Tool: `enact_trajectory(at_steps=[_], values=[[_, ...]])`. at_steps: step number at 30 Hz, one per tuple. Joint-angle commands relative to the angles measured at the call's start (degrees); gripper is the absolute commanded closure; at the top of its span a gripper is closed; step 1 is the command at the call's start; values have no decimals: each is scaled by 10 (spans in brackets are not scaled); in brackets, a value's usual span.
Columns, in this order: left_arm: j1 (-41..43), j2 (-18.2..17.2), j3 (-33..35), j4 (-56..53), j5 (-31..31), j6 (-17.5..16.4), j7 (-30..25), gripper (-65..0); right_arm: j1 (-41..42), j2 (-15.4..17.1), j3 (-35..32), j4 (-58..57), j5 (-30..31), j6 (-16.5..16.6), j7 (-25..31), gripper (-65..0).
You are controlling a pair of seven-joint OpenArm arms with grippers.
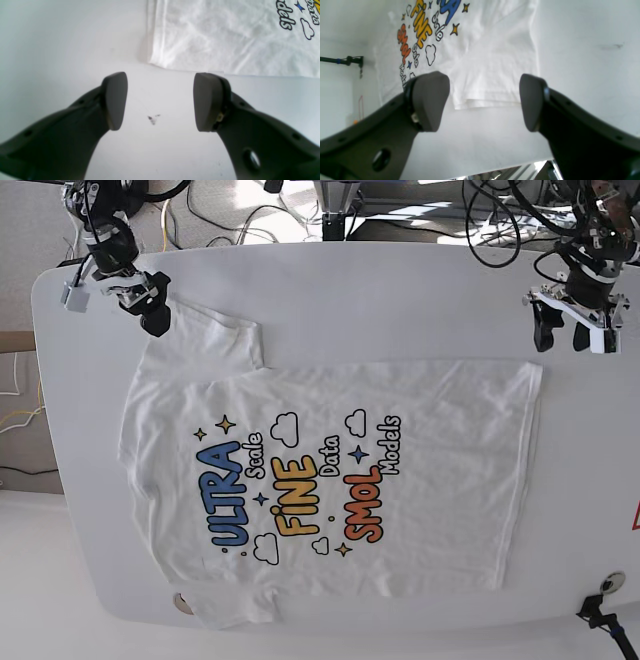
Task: Fold the T-shirt properly
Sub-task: 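Lower both grippers onto the shirt's shoulder corners and close them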
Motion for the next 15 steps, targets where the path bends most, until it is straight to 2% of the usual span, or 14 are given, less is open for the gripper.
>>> enact_trajectory(at_steps=[1,8,15], values=[[-8,-6,-2,7,-8,-1,8,-390,5,0,22,-4,30,5,-21,-455],[-77,-18,5,-51,-6,-1,53,-390,8,-1,22,-62,41,3,-28,-455],[-91,-20,16,-86,-5,-1,52,-390,17,-1,21,-120,40,5,-28,-455]])
